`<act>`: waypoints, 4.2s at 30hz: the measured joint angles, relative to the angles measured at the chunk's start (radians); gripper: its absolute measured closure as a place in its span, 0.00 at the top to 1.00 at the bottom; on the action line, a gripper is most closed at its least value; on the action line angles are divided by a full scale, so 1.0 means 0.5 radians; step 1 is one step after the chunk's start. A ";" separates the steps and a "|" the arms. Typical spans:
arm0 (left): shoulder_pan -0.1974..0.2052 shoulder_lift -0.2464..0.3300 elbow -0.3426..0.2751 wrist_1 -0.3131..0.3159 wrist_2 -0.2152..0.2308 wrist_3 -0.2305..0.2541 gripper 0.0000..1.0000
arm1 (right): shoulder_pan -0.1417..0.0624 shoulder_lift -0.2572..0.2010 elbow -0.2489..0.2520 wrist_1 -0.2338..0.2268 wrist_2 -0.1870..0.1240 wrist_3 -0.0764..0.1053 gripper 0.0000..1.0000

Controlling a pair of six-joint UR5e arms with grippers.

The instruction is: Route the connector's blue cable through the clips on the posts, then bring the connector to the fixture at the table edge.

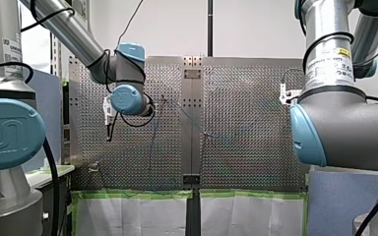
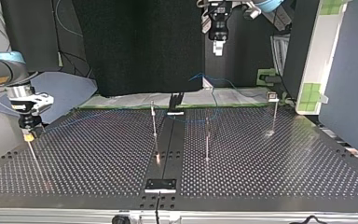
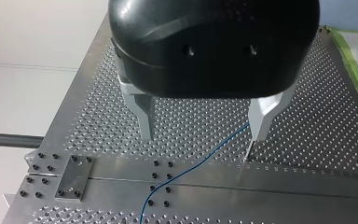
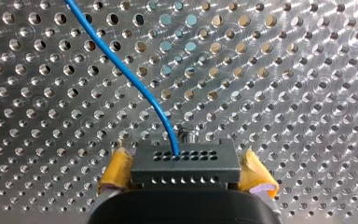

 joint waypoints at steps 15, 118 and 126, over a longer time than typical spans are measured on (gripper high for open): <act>0.001 -0.001 0.000 0.000 -0.003 0.000 1.00 | 0.007 0.000 -0.001 -0.020 0.001 -0.001 1.00; -0.017 0.000 -0.003 -0.017 -0.033 0.002 1.00 | 0.132 -0.235 0.272 -0.063 0.920 0.071 1.00; -0.010 0.002 -0.036 -0.010 -0.036 -0.007 1.00 | 0.265 -0.368 0.404 -0.118 1.053 -0.061 1.00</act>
